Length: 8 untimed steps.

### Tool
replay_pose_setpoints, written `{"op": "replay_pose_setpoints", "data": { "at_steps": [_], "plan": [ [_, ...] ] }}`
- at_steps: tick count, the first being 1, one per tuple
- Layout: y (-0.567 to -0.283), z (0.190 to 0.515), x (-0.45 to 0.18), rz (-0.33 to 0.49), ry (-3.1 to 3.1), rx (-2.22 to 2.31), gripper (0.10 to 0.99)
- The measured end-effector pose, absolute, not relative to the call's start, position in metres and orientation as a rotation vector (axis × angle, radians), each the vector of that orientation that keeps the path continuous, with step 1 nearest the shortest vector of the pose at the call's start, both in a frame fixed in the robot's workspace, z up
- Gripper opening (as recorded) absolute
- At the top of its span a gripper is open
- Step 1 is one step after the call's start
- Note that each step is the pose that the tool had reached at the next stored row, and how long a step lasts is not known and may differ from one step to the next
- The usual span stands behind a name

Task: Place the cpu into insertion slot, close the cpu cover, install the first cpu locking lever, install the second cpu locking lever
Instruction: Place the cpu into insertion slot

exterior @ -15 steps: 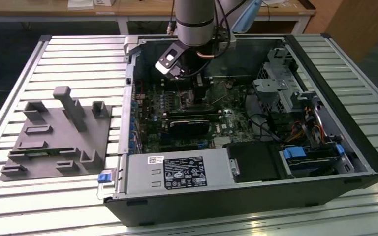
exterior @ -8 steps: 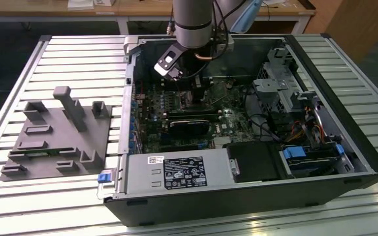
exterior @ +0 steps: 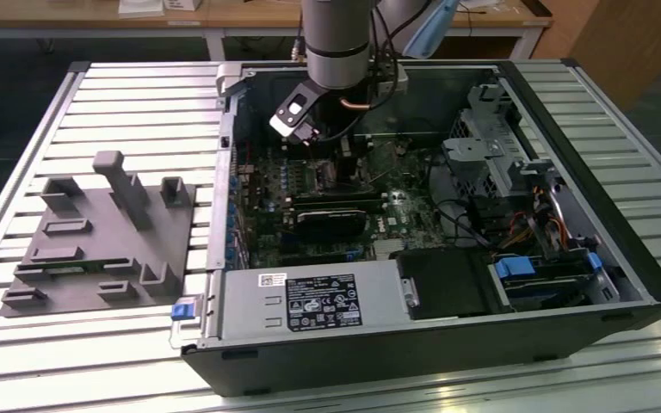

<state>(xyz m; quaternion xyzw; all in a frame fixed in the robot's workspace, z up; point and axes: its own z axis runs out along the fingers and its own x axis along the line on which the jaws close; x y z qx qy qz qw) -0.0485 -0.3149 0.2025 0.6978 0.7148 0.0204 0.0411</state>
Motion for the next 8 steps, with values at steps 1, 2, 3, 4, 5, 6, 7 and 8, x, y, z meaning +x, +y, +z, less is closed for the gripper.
{"op": "replay_pose_setpoints", "data": {
  "at_steps": [1, 2, 3, 4, 5, 6, 7, 8],
  "plan": [
    [-0.3149, 0.2017, -0.0486, 0.062, 2.189, 2.137, 0.541],
    [-0.3149, 0.2010, -0.0486, 0.062, 2.189, 2.137, 0.541],
    [-0.3149, 0.2003, -0.0487, 0.062, 2.188, 2.137, 0.541],
    [-0.3149, 0.1999, -0.0488, 0.062, 2.188, 2.137, 0.541],
    [-0.3150, 0.1997, -0.0490, 0.062, 2.188, 2.137, 0.541],
    [-0.3150, 0.1997, -0.0490, 0.062, 2.188, 2.137, 0.541],
    [-0.3149, 0.1997, -0.0491, 0.063, 2.189, 2.137, 0.541],
    [-0.3149, 0.1995, -0.0495, 0.064, 2.189, 2.138, 0.541]
  ]
}}
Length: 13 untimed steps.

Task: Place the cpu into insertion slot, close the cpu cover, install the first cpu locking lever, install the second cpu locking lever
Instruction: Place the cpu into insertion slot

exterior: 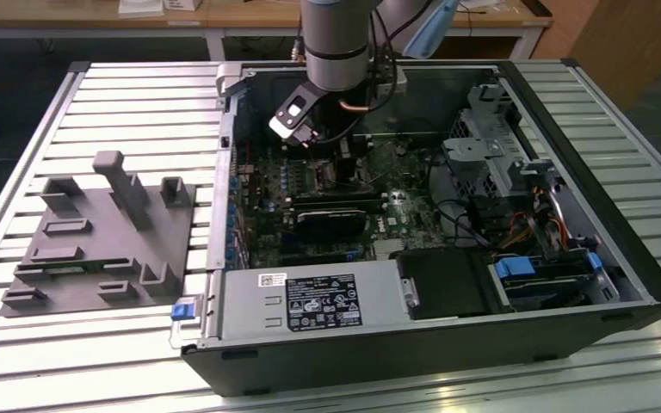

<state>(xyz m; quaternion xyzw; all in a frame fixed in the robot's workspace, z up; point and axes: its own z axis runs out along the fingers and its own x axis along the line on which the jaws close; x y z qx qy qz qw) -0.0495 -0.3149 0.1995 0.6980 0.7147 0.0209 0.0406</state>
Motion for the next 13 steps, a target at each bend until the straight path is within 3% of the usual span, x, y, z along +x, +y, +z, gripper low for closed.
{"op": "replay_pose_setpoints", "data": {
  "at_steps": [13],
  "plan": [
    [-0.3149, 0.1942, -0.0510, 0.084, 2.197, 2.147, 0.541]
  ]
}}
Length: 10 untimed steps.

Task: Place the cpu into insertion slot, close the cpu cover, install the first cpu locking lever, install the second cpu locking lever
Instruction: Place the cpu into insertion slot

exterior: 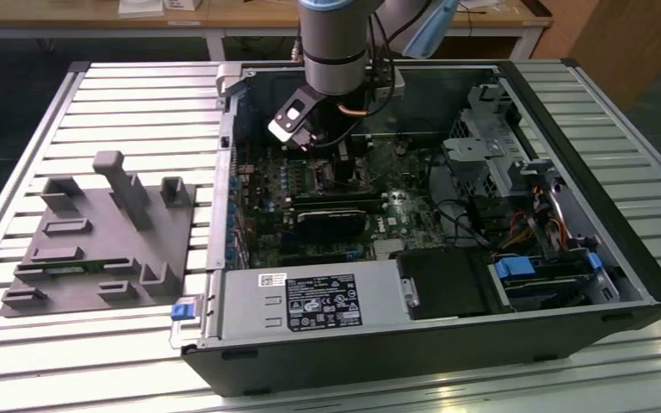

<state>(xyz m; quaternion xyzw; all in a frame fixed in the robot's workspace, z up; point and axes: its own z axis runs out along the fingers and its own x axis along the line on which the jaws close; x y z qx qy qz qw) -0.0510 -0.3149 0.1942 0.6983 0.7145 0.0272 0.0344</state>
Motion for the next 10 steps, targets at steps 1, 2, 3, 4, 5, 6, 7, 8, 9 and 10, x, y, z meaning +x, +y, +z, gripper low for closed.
{"op": "replay_pose_setpoints", "data": {
  "at_steps": [1, 2, 3, 4, 5, 6, 7, 8, 9, 10],
  "plan": [
    [-0.3149, 0.1939, -0.0510, 0.084, 2.197, 2.147, 0.541],
    [-0.3150, 0.1936, -0.0508, 0.084, 2.197, 2.147, 0.541],
    [-0.3150, 0.1934, -0.0506, 0.084, 2.197, 2.147, 0.541],
    [-0.3149, 0.1931, -0.0506, 0.084, 2.197, 2.147, 0.541],
    [-0.3149, 0.1929, -0.0506, 0.085, 2.197, 2.147, 0.541],
    [-0.3149, 0.1927, -0.0505, 0.085, 2.197, 2.147, 0.541],
    [-0.3149, 0.1923, -0.0506, 0.084, 2.197, 2.148, 0.541],
    [-0.3150, 0.1919, -0.0506, 0.083, 2.197, 2.148, 0.541],
    [-0.3151, 0.1915, -0.0506, 0.083, 2.197, 2.148, 0.541],
    [-0.3151, 0.1914, -0.0506, 0.083, 2.197, 2.147, 0.541]
  ]
}}
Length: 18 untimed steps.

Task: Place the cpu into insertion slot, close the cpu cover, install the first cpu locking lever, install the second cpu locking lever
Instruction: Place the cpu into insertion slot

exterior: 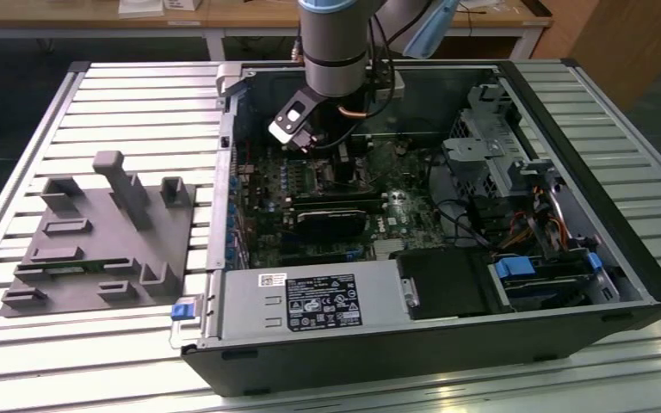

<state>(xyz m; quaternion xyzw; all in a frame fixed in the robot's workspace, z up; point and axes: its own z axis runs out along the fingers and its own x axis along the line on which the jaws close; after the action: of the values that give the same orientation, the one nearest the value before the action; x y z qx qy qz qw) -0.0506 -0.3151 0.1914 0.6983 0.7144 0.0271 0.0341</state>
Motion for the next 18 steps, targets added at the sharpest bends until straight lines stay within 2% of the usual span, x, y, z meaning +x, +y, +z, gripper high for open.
{"op": "replay_pose_setpoints", "data": {
  "at_steps": [9, 10, 18],
  "plan": [
    [-0.3147, 0.1906, -0.0504, 0.087, 2.197, 2.148, 0.553],
    [-0.3148, 0.1907, -0.0504, 0.086, 2.197, 2.148, 0.612],
    [-0.3149, 0.1963, -0.0505, 0.085, 2.197, 2.148, 0.612]
  ]
}}
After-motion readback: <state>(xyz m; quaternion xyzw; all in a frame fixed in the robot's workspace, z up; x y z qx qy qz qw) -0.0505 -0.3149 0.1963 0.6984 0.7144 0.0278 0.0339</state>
